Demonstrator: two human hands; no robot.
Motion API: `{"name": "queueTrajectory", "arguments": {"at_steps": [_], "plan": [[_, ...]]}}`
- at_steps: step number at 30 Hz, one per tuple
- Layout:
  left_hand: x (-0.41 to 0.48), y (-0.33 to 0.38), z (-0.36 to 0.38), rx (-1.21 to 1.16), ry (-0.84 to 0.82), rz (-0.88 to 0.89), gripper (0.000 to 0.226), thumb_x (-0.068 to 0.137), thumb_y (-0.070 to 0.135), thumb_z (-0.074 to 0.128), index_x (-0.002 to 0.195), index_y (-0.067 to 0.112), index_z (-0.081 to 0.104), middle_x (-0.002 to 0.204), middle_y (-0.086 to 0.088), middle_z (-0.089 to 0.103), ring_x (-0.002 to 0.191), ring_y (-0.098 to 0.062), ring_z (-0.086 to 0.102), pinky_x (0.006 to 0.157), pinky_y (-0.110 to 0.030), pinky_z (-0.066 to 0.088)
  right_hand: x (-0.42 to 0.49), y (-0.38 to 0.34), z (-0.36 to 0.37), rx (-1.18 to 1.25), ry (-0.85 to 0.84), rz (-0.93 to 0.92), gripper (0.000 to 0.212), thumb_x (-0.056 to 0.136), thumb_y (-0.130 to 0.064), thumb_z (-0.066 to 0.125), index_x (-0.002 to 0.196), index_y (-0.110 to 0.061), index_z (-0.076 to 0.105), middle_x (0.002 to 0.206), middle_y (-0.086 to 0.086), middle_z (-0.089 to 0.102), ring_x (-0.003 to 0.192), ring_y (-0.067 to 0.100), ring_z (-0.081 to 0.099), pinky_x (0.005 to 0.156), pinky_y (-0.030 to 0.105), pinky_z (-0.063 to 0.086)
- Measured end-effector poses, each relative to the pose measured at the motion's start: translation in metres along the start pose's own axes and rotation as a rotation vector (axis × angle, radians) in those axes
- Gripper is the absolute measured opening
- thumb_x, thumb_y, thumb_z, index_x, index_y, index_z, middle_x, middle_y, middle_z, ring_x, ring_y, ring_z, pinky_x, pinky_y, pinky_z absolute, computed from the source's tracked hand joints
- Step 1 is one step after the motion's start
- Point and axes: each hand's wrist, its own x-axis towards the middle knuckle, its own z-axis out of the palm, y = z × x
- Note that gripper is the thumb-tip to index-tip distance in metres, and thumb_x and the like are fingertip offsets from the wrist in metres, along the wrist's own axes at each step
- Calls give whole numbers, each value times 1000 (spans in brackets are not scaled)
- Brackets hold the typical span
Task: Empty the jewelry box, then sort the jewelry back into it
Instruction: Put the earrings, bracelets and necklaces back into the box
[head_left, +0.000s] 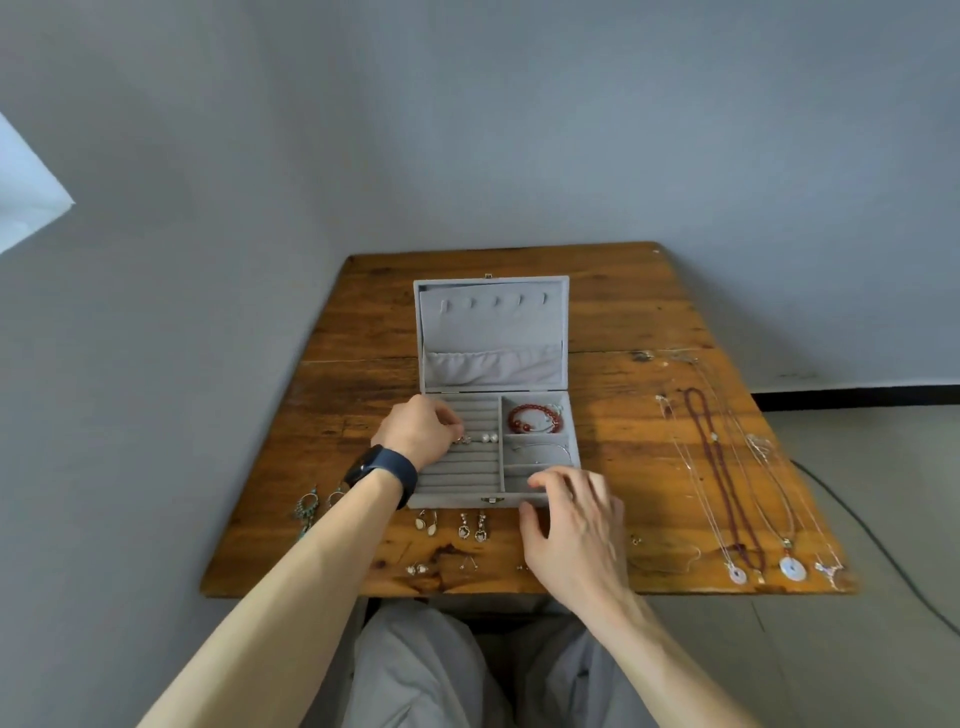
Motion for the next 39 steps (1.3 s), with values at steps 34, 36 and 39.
{"name": "queueTrajectory", "arguments": {"at_steps": [34,36,39], "plan": [[-4,-21,6,134,-4,257,25,93,25,64,117,28,69,103,6,71,93,-15,66,79,-36,59,105,-51,12,-99,-298,-91,26,94,-41,61,117,-33,67,130,-10,60,127,19,38,98,43,31],[-5,-22,5,106,-18,268,29,94,24,61,123,25,64,103,4,71,92,-15,66,78,-34,58,104,-50,8,-97,-289,-98,28,94,-43,59,120,-34,66,131,-11,60,127,18,39,98,43,30],[-10,-24,-1,12,-27,275,31,96,24,59,127,26,60,102,5,68,91,-13,65,78,-29,56,96,-44,-1,-69,-237,-96,29,94,-47,58,120,-36,65,129,-13,61,126,16,41,97,41,32]]}}
